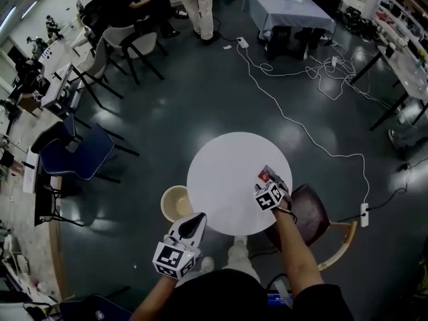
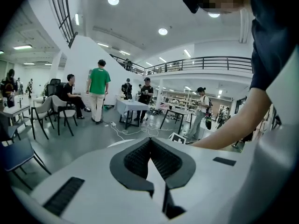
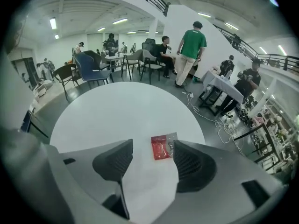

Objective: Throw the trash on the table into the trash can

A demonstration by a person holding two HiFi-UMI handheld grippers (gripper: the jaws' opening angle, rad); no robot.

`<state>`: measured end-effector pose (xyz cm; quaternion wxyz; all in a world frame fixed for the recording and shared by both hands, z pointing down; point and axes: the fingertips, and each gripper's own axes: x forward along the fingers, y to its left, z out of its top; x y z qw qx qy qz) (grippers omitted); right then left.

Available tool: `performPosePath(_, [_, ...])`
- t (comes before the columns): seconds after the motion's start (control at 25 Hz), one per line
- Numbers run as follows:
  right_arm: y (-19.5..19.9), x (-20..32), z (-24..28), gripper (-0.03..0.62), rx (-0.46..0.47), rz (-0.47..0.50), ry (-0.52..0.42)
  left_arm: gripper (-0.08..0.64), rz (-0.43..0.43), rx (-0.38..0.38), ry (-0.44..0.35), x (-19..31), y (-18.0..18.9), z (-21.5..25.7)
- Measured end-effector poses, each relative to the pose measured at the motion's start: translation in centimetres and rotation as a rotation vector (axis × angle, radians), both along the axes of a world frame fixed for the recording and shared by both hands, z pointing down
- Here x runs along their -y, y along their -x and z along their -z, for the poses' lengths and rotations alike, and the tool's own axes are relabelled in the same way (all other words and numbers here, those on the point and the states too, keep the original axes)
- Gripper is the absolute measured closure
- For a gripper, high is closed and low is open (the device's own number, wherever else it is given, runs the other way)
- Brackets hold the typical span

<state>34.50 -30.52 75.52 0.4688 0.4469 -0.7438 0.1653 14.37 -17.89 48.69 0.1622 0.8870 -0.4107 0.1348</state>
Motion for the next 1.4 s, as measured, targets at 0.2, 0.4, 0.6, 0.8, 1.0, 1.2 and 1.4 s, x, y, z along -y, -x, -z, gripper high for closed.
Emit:
performPosePath(0.2, [-0.8,2.0,-1.9,0.328,0.018,-0.040,0.006,0.546,-0.002,0.017,0.018,1.0,-1.1,-1.1])
performPosePath(0.4, [-1.8,3.7,-3.0,0.325,0.058,-0.095,0.021,0.546,-0.007,0.037,0.036,1.2,-2.4,-1.8])
performPosePath(0.6, [-2.7,4.4,-4.9,0.325,0.086,-0.133,0.049,0.546,-0.012,0.075,0.054,1.4,-3.0,-2.8])
performPosePath(0.8, [-2.7,4.3,-5.3,0.328,0.153,-0.152,0.062,0.546,0.006,0.069,0.056,1.6,-3.3,-3.3])
performPosePath(1.0, [-1.9,4.0,-5.2,0.392,0.189,-0.124,0.076,0.546,0.017,0.061,0.057,1.5,-3.7,-3.0])
performPosePath(1.2, [-1.4,3.8,-5.1,0.463,0.182,-0.095,0.071,0.546,0.034,0.075,0.061,1.5,-3.9,-2.8])
performPosePath(1.4, [-1.1,3.6,-5.2,0.499,0.184,-0.071,0.071,0.546,0.043,0.063,0.061,1.0,-3.9,-3.2])
